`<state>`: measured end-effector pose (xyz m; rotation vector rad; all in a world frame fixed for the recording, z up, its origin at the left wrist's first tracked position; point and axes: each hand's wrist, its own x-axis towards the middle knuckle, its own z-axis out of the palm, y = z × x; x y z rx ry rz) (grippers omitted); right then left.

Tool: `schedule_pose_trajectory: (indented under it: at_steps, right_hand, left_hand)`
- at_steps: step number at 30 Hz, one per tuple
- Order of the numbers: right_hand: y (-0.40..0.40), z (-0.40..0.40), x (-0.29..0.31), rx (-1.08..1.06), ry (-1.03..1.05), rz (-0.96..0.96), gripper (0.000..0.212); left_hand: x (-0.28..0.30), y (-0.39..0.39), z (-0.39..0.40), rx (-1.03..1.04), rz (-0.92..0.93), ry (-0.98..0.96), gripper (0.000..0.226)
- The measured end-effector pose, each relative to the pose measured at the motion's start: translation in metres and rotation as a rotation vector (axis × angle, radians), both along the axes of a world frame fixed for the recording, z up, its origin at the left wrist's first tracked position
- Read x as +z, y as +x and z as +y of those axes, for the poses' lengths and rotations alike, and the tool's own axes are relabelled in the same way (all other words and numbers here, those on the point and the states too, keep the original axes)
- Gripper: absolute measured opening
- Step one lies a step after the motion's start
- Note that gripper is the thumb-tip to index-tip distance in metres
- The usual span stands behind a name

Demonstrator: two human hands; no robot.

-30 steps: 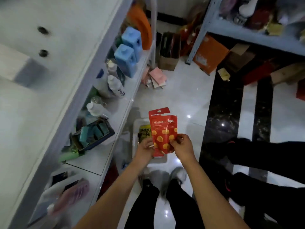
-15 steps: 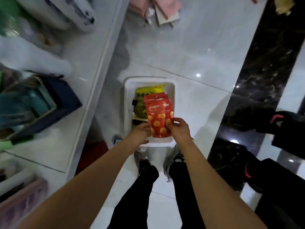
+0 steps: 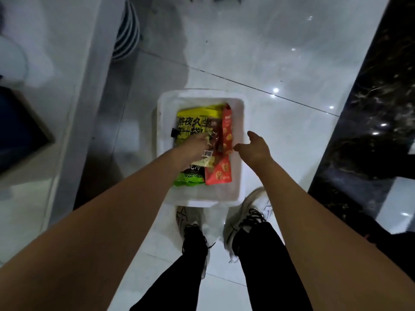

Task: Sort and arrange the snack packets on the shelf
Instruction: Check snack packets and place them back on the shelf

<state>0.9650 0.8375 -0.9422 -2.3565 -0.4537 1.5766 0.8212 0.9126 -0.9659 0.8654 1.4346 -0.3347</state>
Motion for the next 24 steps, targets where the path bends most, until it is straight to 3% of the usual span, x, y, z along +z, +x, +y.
schedule_pose_trajectory:
  at_steps: [2, 5, 8, 12, 17, 24]
  right_hand:
    - [0.000, -0.005, 0.023, 0.068, -0.012, 0.002, 0.051]
    - [0.000, -0.012, 0.067, 0.143, -0.009, -0.015, 0.048]
    - [0.000, -0.020, 0.129, 0.221, 0.004, -0.038, 0.047]
    - [0.001, -0.021, 0.228, 0.361, 0.081, -0.096, 0.055]
    - [0.008, -0.012, 0.372, 0.553, 0.244, -0.240, 0.054]
    - [0.029, -0.009, 0.552, 0.641, 0.671, -0.457, 0.059]
  left_hand:
    - [0.014, -0.002, -0.003, -0.094, 0.027, 0.064, 0.044]
    - [0.056, 0.001, -0.011, -0.245, 0.037, 0.130, 0.023]
    - [0.122, 0.009, -0.018, -0.388, 0.040, 0.225, 0.024]
    - [0.220, 0.022, -0.019, -0.637, 0.041, 0.490, 0.034]
    - [0.358, 0.038, -0.022, -0.548, 0.008, 0.719, 0.039]
    - [0.580, 0.045, -0.043, -0.274, 0.008, 1.024, 0.048]
